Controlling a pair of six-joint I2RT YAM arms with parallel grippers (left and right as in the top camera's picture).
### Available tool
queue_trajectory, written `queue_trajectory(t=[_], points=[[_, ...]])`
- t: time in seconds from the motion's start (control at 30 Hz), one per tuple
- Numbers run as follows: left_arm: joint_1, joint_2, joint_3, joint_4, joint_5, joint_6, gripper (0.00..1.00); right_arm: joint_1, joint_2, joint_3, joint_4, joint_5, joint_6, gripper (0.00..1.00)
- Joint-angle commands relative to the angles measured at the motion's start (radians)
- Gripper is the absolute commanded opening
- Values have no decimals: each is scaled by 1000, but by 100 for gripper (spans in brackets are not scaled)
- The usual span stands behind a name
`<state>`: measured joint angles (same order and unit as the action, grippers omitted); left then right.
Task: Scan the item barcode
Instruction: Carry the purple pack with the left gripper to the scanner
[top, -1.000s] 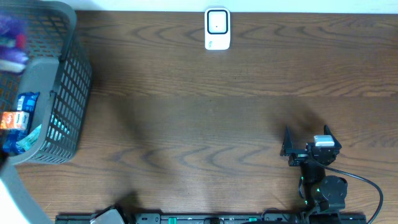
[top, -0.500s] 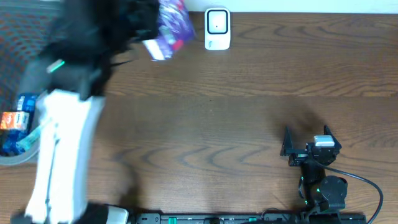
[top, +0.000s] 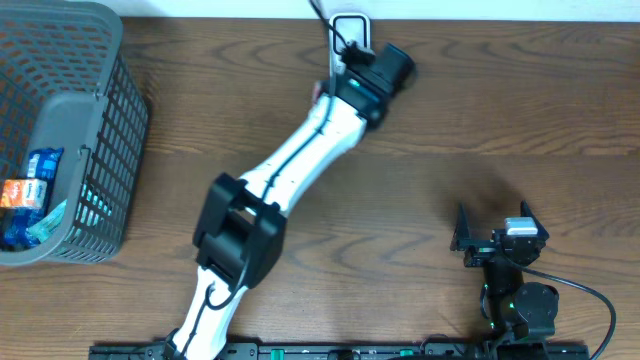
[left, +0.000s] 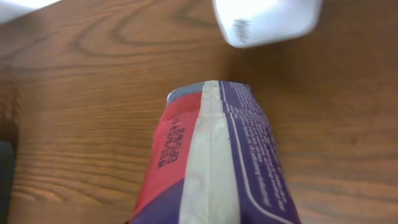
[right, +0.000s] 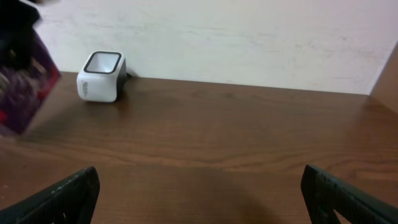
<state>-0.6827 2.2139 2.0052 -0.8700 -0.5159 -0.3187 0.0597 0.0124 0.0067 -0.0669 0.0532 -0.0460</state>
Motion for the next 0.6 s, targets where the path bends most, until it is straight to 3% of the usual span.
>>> queue_trajectory(t=[0.0, 0.07, 0.13, 0.2, 0.27, 0.4, 0.57], points=[[-39, 1, 6, -2, -27, -46, 33, -8, -5, -2, -4, 1, -11, 99], [-55, -3, 6, 1, 58, -46, 34, -8, -5, -2, -4, 1, -11, 99], [-68, -12, 7, 5, 165, -45, 45, -8, -5, -2, -4, 1, -11, 99], [-71, -31, 7, 6, 241, -45, 61, -8, -5, -2, -4, 1, -11, 99], [-66, -70, 7, 8, 286, -45, 84, -8, -5, -2, -4, 1, -11, 99], [-50, -158, 7, 8, 288, -45, 82, -8, -5, -2, -4, 1, -11, 99], [6, -264, 7, -3, 296, -45, 64, -8, -5, -2, -4, 1, -11, 99]])
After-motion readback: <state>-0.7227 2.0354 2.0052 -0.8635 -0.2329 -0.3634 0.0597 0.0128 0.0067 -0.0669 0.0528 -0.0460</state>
